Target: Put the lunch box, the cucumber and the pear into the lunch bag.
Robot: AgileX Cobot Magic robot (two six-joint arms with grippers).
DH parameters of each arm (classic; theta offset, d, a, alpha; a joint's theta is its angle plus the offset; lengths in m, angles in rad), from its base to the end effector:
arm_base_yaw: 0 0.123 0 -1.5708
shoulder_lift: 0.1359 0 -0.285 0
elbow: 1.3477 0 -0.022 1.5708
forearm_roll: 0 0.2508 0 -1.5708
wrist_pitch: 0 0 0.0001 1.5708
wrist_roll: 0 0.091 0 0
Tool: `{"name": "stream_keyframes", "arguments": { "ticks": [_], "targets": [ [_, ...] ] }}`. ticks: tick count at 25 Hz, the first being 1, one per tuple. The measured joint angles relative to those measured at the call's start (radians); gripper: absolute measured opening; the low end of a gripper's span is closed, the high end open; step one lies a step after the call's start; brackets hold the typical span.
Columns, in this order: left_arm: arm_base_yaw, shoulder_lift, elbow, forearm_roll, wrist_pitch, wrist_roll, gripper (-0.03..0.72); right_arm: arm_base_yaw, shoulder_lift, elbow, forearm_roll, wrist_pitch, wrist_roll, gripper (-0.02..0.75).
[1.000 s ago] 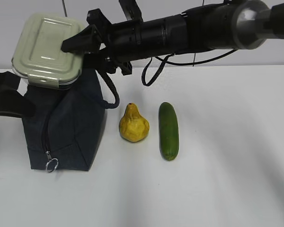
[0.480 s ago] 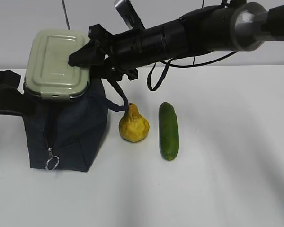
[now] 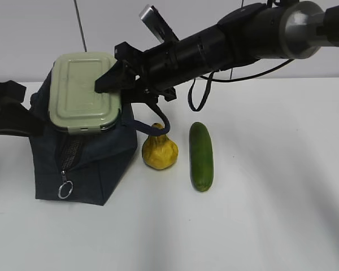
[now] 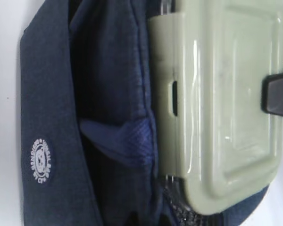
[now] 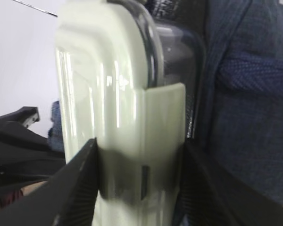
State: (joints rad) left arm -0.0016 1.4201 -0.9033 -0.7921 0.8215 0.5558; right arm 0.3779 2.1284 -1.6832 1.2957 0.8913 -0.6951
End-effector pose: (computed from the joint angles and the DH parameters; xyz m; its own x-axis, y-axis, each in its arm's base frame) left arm 0.2697 -0.0479 0.2551 -0.8912 -0.0399 -0.4518 0.2058 0.8521 -0.4812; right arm 0.4131 0.2374 0.2369 -0.8707 -0.0331 -0.4908 -0.4485 0.4632 0.7644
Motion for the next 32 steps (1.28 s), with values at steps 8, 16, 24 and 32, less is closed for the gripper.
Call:
{"name": "stream_keyframes", "arguments": {
  "ticks": [8, 16, 24, 32],
  "targets": [
    [-0.003, 0.000, 0.000, -0.005, -0.001, 0.000, 0.003, -0.009, 0.000, 0.000, -0.138, -0.016, 0.061, 0.375],
    [-0.004, 0.000, 0.000, -0.011, -0.001, 0.000, 0.003, 0.000, 0.002, 0.000, -0.197, -0.072, 0.095, 0.375],
    [-0.004, 0.000, 0.000, -0.017, -0.001, 0.000, 0.003, 0.002, 0.002, 0.000, -0.323, -0.133, 0.211, 0.375],
    [-0.004, 0.000, 0.000, -0.019, 0.001, 0.000, 0.003, 0.020, 0.006, 0.000, -0.361, -0.146, 0.247, 0.375]
  ]
}}
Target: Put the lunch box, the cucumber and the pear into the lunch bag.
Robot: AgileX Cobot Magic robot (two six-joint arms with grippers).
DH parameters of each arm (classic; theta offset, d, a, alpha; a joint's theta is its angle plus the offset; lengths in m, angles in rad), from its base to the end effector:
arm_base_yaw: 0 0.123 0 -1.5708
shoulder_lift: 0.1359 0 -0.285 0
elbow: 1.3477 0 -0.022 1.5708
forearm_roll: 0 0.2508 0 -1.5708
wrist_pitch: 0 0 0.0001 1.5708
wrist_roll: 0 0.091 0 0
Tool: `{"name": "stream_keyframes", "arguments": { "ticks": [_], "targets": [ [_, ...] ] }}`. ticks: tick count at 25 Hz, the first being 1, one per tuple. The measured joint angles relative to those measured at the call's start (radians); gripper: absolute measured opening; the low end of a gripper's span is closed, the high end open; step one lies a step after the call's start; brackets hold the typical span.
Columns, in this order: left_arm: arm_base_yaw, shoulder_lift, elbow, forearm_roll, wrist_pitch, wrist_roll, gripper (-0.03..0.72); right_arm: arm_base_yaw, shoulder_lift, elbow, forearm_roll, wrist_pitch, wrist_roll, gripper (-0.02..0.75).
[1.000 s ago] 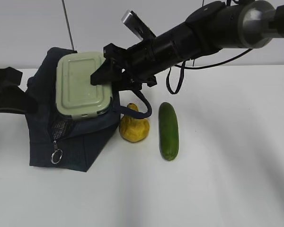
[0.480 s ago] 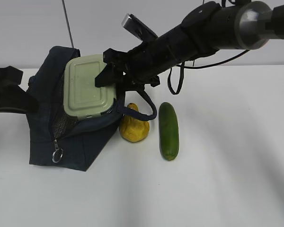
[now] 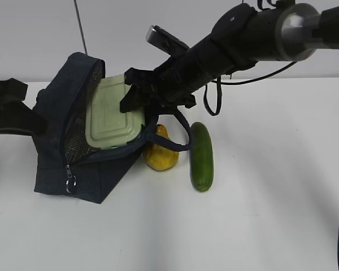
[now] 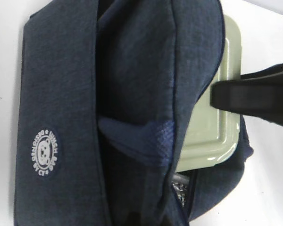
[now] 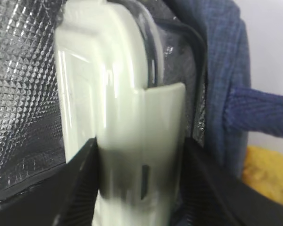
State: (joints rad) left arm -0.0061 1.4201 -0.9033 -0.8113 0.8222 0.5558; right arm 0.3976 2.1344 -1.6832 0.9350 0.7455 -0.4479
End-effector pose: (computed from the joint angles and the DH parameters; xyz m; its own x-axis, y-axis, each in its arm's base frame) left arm 0.2698 -0.0500 0.2560 -0.8913 -0.0505 -0.4506 0.2030 0.8441 -0.4963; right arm 0.4187 0.2298 0.2143 -0.8770 -0.0693 -0.4754 -0.3835 0.6972 0.6057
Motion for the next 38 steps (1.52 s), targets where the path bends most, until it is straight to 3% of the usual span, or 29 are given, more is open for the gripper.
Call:
{"name": "stream_keyframes", "arguments": {
  "ticks": [13, 28, 32, 38],
  "targets": [
    [0.000, 0.000, 0.000, 0.010, 0.000, 0.000, 0.003, 0.069, 0.078, -0.056, 0.024, -0.052, 0.018, 0.381],
    [0.000, 0.000, 0.000, 0.006, 0.002, 0.000, 0.003, 0.082, 0.085, -0.089, 0.045, -0.039, 0.020, 0.501],
    [0.000, 0.000, 0.000, 0.006, 0.002, 0.000, 0.003, 0.082, 0.085, -0.163, -0.051, 0.027, 0.039, 0.522],
    [0.000, 0.000, 0.000, 0.006, 0.002, 0.000, 0.003, 0.076, 0.085, -0.365, -0.387, 0.236, 0.187, 0.528]
  ]
}}
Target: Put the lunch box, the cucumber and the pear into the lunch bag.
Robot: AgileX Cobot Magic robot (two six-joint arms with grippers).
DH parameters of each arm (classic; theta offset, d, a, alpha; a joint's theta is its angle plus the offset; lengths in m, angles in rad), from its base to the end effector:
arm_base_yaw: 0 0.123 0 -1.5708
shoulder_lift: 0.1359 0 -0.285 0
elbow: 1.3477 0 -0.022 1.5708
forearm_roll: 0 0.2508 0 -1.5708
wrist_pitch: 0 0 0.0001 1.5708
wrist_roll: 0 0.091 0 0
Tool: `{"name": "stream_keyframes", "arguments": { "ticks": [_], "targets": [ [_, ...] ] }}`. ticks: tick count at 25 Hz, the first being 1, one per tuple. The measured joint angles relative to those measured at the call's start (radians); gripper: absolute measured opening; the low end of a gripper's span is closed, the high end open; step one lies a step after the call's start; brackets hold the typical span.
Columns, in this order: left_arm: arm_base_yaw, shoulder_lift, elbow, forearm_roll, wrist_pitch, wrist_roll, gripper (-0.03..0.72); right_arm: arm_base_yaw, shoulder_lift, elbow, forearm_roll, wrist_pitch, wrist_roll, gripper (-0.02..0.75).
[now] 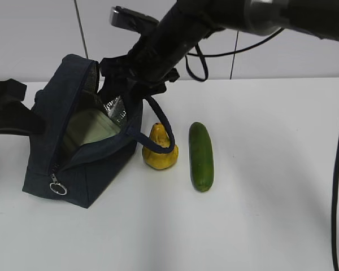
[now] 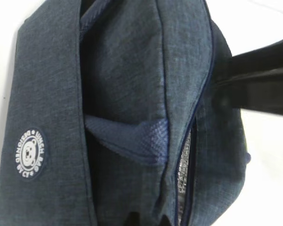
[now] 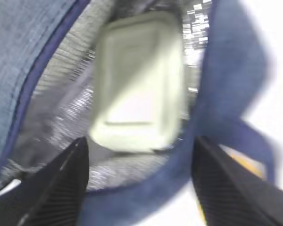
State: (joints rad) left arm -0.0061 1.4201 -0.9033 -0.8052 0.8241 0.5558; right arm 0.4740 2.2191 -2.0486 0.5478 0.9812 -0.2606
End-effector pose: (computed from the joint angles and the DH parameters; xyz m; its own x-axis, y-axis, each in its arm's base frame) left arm 0.2695 -0.0498 0.2557 -0.8921 -0.0449 -0.4496 0.2056 0.8458 -0.4923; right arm 0.4251 0.2624 0.2572 -0.7833 -0.3346 -0.5240 -0.5722 0.7174 0.3974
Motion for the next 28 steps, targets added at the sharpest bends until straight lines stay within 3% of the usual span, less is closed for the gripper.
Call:
{"name": "stream_keyframes", "arguments": {
  "ticks": [4, 7, 11, 16, 28],
  "targets": [
    [0.000, 0.000, 0.000, 0.001, -0.001, 0.000, 0.003, -0.002, 0.000, -0.182, -0.261, 0.197, 0.121, 0.528],
    [0.000, 0.000, 0.000, 0.001, -0.001, 0.000, 0.003, -0.003, 0.000, -0.261, -0.422, 0.247, 0.238, 0.528],
    [0.000, 0.000, 0.000, 0.001, -0.002, 0.000, 0.003, -0.004, -0.004, -0.269, -0.533, 0.263, 0.341, 0.529],
    [0.000, 0.000, 0.000, 0.002, -0.001, 0.000, 0.003, -0.004, -0.004, -0.221, -0.603, 0.263, 0.409, 0.529],
    [0.000, 0.000, 0.000, 0.002, 0.008, 0.000, 0.003, -0.057, -0.021, 0.083, -0.595, 0.262, 0.473, 0.529]
  ]
}}
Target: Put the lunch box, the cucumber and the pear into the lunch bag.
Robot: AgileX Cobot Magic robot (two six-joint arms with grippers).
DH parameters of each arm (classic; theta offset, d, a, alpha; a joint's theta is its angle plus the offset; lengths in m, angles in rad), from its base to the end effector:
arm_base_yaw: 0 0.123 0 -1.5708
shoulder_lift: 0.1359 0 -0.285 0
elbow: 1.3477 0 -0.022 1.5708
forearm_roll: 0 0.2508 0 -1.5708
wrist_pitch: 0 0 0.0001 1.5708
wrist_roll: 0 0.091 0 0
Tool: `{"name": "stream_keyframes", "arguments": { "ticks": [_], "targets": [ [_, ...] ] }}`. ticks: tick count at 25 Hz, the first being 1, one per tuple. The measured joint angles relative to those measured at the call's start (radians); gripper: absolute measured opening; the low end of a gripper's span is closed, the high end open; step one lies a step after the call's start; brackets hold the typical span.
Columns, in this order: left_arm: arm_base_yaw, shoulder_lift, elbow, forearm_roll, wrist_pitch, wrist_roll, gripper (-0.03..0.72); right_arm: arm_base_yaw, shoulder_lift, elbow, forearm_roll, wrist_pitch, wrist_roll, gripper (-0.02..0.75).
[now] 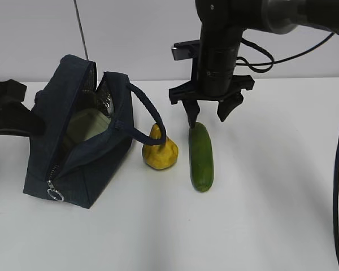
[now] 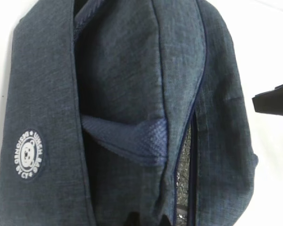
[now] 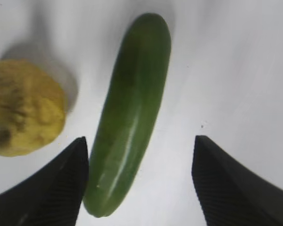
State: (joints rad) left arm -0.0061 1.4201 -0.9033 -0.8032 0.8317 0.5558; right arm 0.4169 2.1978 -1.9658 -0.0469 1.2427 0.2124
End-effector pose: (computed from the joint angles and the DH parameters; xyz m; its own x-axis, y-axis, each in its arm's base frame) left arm 0.2688 -0.0501 0.2555 -0.8947 -0.0399 -0.4449 0.2079 0.8444 -0.4938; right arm 0.4266 0.1845 0.2252 -0.9594 -0.2107 -0.1876 -0.2132 0.9770 -0.0070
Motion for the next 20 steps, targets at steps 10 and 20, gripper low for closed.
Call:
{"name": "stream_keyframes", "arguments": {
  "ticks": [10, 20],
  "targets": [
    [0.000, 0.000, 0.000, 0.000, 0.002, 0.000, 0.003, -0.019, 0.086, 0.023, 0.074, -0.010, 0.009, 0.529],
    [0.000, 0.000, 0.000, 0.000, 0.004, 0.000, 0.003, -0.019, 0.147, 0.024, 0.103, -0.020, 0.011, 0.529]
  ]
}}
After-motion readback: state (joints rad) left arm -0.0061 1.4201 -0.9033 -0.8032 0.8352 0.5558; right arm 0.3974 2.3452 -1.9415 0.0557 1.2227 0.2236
